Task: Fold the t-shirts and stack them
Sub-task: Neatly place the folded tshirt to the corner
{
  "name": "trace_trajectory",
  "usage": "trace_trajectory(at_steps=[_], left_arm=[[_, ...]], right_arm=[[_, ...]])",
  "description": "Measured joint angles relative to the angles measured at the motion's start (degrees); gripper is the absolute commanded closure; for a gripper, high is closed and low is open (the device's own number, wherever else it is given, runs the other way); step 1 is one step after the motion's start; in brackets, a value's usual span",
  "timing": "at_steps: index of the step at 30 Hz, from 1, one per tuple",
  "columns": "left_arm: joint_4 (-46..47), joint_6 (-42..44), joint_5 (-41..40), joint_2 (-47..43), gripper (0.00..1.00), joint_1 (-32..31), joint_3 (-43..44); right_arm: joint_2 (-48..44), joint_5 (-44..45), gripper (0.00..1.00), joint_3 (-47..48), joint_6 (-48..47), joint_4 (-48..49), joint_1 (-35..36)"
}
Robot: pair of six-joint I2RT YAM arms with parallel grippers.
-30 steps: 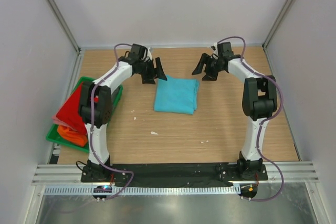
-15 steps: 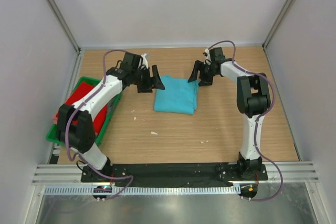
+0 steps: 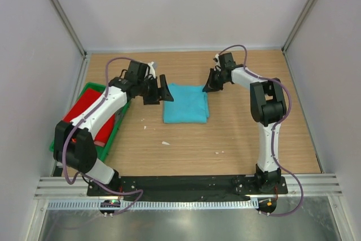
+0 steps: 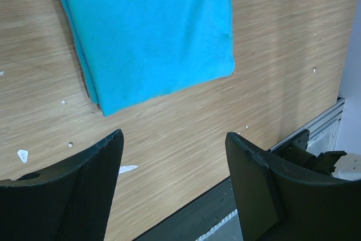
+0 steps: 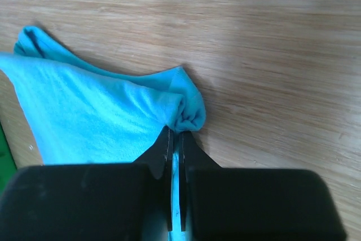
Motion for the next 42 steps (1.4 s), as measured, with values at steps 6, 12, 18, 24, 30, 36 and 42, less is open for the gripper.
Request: trace_trajectory(at_steps=[6,12,18,24,30,36,42], left_arm=[[-0.6,0.3,0.1,-1.1,0.27,0.1,-0.5],[-0.5,0.4,0.9,-2.7,0.27,0.4,-2.0],[0.0,-0.7,3.3,-4.7,0.28,0.4,-5.2],[0.1,-2.0,5.1,-13.1,0.28,0.2,-10.0],[0.5,-2.1,7.8,-19.1,0.28,0.1,-10.8],[0.4,-1.5,10.7,-20.0,0.28,0.1,-13.2],[-0.9,-1.0,12.2,-21.6,0.29,-0.6,-16.6]], right_arm=[[-3.0,4.3,0.99,-5.5,8.4,2.6,-0.5],[-14.0,15.3,0.99,-16.7,18.5,-5.4,-3.7],[-27.7,26.4,0.99,-27.5,26.4,-14.6,-9.7],[-47.0,33.2,0.99,-40.6,31.3,-20.0,-20.5],[-57.9,40.8,0.99,-47.7,29.0,-24.6,-37.2],[-57.0,44.4,0.99,-48.6,22.0,-26.1,-45.3],[-53.4,48.3,0.99,-44.3,16.6,-27.7,-48.3]])
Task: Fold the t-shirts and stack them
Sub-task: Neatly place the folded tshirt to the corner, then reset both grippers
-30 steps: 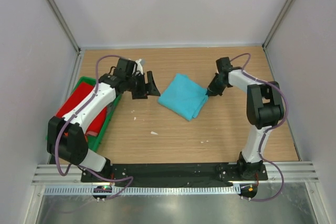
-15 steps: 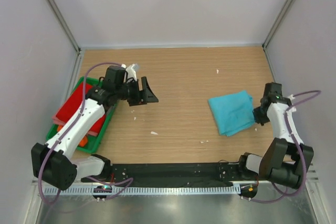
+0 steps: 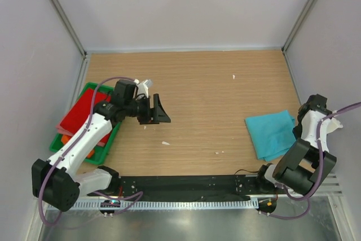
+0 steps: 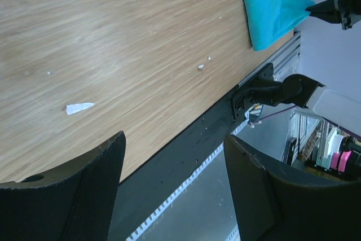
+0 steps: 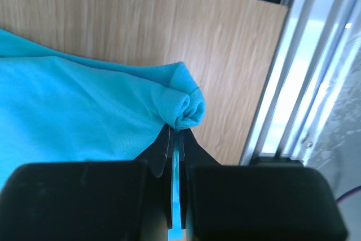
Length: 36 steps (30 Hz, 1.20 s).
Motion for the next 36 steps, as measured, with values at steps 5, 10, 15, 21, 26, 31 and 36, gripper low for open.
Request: trace_trajectory(at_steps=[5,10,15,21,26,31,36], left_arm=[[0.0,0.2,0.9,0.0,0.29,-1.5,-0.5],[0.0,0.5,1.5,0.2,0.29,-2.2,-0.5],[0.0,0.7,1.7,0.2,0.3,-2.2,-0.5],[0.3,0.6,1.9,0.1,0.29,-2.2,-0.7],[0.3,0.6,2.5,-0.2,0.3,-2.2,-0.7],[0.5,0.6,2.9,-1.0,0.3,-2.2,-1.5],[0.4,0.5,2.9,-1.1,0.3,-2.2,-2.6]], right_arm=[[1.0,2.8,0.99,3.0,-1.8,-2.7,-2.7],[1.6,4.5,0.99,3.9,-1.8,-5.3,-4.1],[1.6,5.5,0.99,4.2,-1.7,-7.3,-5.6],[0.7,6.0,0.63,4.7,-1.6,-8.1,-7.2],[-1.0,7.2,0.49,6.4,-1.7,-10.4,-7.6],[-4.4,8.1,0.41,12.5,-1.1,-13.1,-2.5],[-5.5,8.1,0.39,20.5,3.0,-14.6,18.4]])
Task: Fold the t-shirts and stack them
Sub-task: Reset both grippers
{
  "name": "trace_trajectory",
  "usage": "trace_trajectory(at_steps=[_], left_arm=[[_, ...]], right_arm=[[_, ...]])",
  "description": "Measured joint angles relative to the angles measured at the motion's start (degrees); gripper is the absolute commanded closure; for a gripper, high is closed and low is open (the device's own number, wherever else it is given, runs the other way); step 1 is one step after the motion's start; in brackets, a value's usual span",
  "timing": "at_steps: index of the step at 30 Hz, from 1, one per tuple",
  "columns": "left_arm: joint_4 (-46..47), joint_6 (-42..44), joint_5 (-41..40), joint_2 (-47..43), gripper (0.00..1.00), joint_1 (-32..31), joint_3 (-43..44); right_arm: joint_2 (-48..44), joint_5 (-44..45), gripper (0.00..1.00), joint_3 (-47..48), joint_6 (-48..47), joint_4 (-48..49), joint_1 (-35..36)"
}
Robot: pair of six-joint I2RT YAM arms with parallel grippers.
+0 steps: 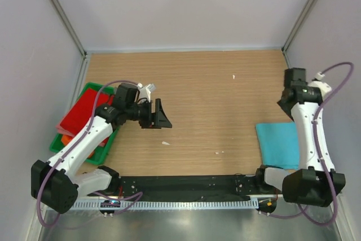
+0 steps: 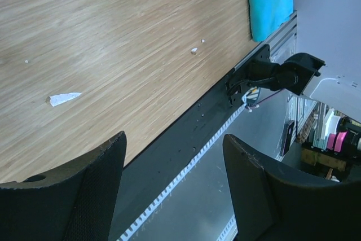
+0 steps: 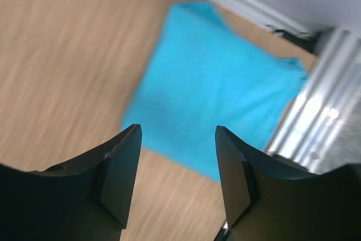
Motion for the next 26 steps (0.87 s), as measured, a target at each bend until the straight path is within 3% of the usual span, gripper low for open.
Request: trace_trajectory(at_steps=[6,12,16,20,21,26], left_arm=[[0.1,-1.4,-0.4,-1.4,0.3,0.1,-2.7],[1.7,-4.9,-0.4,-5.0,0.28,0.5,-9.4],[5.0,-9.4,0.4,-8.8,0.26,0.5,-14.8],[12.3,-17.8,1.6,-17.5,0.24,0.5,-24.3],[14.2,-20.1,1.7,-20.3,0.23,0.5,-27.0],[23.9,-32.2,1.4,-35.1,0.2,0.5,-38.5]], right_arm=[[-1.4,-6.1,0.35,-0.9,8.6,3.0,29.4],[-0.8,-15.7,0.25,-11.4,13.7,15.2,52.6],[-5.2,-24.1,0.19,-24.7,15.7,27.9,56.2],[-18.0,-30.8,0.15,-38.0,18.3,38.5,56.1],[-20.9,-31.9,0.0,-40.3,18.7,40.4,56.1],[-42.1,-36.0,0.0,-55.4,22.8,52.4,56.1]])
